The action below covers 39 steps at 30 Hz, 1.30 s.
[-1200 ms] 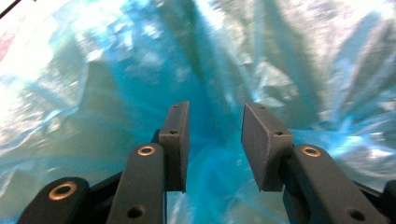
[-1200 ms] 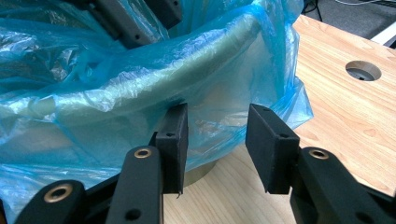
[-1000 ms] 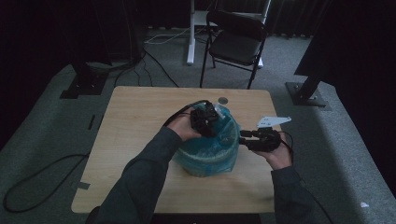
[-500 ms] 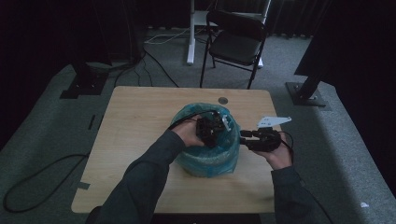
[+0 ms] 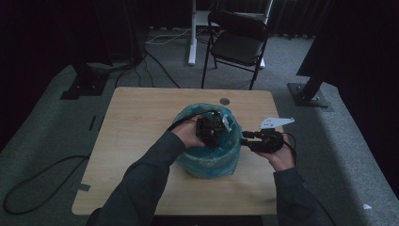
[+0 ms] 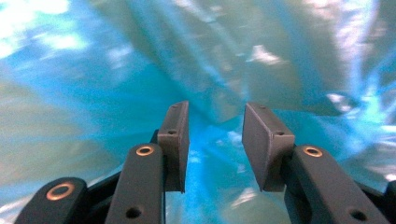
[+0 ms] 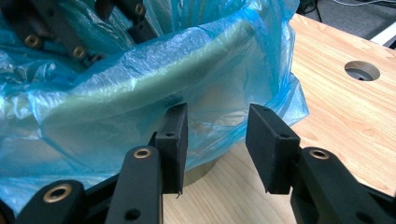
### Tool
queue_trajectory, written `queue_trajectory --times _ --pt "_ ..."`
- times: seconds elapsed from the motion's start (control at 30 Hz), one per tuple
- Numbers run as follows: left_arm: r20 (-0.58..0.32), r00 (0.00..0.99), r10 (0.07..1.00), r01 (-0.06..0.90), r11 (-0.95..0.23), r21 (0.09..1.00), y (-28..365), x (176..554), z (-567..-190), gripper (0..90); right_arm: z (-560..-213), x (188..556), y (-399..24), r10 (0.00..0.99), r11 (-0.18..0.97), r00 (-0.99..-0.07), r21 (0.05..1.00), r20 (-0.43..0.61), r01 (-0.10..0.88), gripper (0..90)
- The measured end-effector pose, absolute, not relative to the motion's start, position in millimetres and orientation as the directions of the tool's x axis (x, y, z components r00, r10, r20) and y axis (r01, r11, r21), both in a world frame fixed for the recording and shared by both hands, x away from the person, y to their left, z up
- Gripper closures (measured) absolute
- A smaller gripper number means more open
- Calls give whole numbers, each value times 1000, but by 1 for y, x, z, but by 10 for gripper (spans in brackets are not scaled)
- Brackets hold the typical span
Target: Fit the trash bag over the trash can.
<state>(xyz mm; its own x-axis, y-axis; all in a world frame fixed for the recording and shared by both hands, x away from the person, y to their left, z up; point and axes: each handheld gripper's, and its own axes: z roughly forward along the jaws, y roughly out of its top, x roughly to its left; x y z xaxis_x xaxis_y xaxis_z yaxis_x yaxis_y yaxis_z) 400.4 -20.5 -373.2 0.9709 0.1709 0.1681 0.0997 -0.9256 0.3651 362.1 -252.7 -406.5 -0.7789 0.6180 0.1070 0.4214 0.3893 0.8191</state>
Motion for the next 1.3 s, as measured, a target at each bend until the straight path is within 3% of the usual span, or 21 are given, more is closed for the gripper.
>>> queue_trajectory --times 0.37,0.7,1.03,1.3 --pt "260 914 311 228 -925 304 -17 418 -378 604 -406 362 -252 616 390 -781 820 105 418 582" --pt "271 895 354 270 -914 303 -18 427 -381 603 -406 361 -254 614 388 -782 823 104 414 582" --pt "199 915 350 241 -871 428 -6 420 -367 602 -406 361 -253 613 390 -784 824 101 411 580" --pt "157 895 417 261 -777 573 25 415 -347 603 -405 361 -254 614 387 -783 826 100 410 580"
